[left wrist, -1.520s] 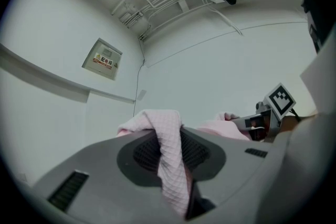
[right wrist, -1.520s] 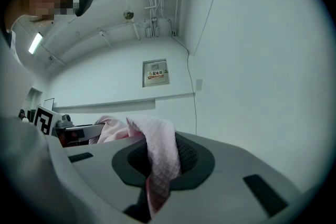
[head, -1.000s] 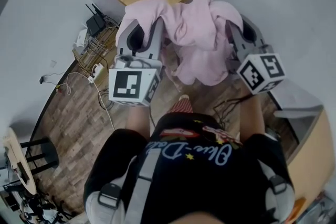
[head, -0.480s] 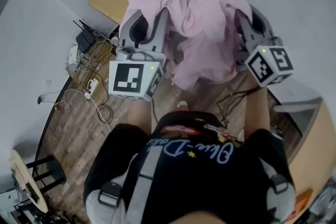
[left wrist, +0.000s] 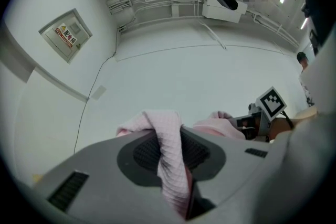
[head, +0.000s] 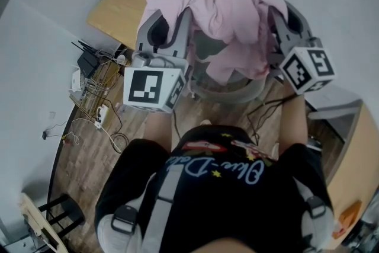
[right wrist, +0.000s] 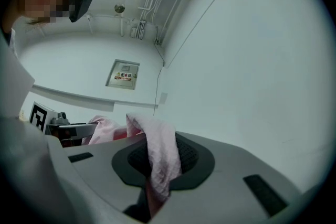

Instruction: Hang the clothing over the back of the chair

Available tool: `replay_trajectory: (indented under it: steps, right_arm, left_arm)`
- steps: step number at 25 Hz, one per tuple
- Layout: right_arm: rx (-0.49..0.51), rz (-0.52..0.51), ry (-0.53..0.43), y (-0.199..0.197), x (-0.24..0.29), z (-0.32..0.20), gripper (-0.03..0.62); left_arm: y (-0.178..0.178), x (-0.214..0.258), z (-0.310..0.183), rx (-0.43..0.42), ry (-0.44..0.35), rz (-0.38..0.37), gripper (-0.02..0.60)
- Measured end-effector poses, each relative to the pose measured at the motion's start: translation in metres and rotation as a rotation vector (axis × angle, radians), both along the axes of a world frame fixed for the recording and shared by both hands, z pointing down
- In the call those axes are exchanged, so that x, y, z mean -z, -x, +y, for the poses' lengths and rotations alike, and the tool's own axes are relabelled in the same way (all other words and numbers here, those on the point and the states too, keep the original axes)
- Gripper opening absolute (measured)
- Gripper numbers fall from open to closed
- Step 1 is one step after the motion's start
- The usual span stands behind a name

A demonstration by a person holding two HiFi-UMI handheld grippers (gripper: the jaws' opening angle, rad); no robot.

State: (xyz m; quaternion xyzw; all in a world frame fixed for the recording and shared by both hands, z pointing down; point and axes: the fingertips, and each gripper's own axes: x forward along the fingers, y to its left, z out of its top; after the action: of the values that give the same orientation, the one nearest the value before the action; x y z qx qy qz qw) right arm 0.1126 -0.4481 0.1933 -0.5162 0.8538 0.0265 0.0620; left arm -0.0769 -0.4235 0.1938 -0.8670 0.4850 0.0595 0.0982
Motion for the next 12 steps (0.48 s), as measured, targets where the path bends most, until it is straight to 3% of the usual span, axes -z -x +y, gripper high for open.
replay_trajectory:
  steps: [7,12]
  right_arm:
    - [-0.035,0.003,0.073,-0.017,-0.023,-0.011,0.037]
    - [-0.034,-0.021,0.141,-0.045,-0.061,0.003,0.037]
  left_arm:
    - [-0.005,-0.027,-0.016,-0.058,0.077,0.007,0.078]
    - [-0.031,-0.061,-0.003,-0.058,0.125,-0.023,0.078]
